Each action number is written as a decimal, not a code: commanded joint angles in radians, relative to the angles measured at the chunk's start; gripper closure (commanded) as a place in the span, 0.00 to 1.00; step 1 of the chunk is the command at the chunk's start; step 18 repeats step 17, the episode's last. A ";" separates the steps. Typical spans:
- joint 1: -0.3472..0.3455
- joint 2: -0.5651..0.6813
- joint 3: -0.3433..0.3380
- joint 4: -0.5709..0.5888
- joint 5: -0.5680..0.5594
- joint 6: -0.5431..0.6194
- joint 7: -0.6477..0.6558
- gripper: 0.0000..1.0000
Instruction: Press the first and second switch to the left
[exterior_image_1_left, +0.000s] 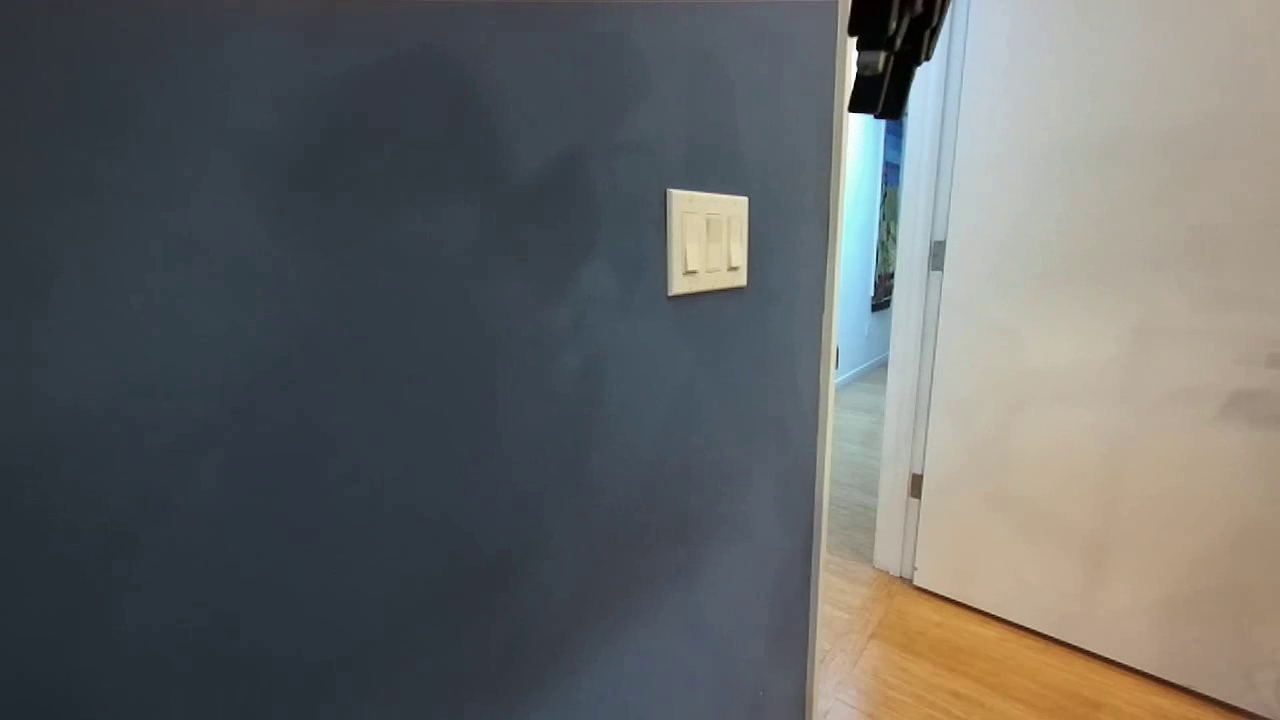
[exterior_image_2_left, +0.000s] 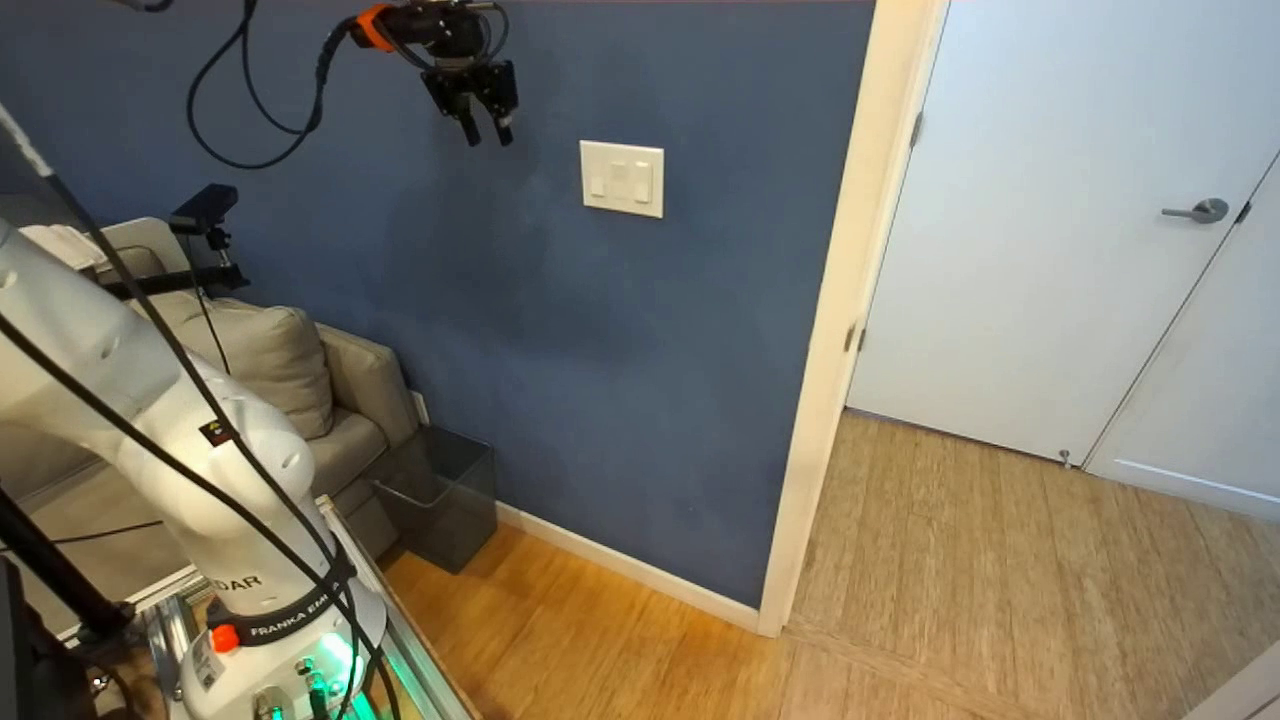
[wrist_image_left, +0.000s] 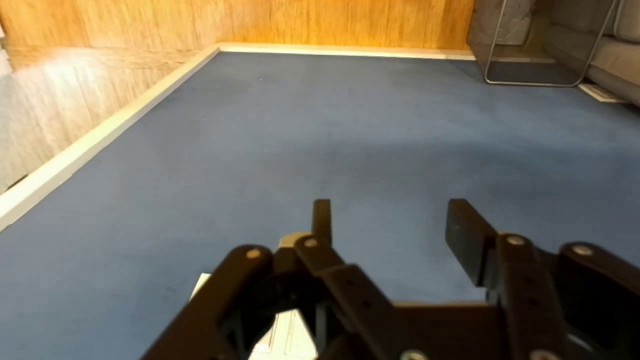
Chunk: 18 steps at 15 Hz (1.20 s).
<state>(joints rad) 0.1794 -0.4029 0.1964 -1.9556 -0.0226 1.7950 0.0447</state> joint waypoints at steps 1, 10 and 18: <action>0.011 -0.097 -0.012 -0.097 -0.012 0.050 -0.085 0.08; 0.039 -0.124 0.007 -0.116 -0.014 0.066 -0.157 0.00; 0.040 -0.125 0.007 -0.121 -0.015 0.066 -0.163 0.00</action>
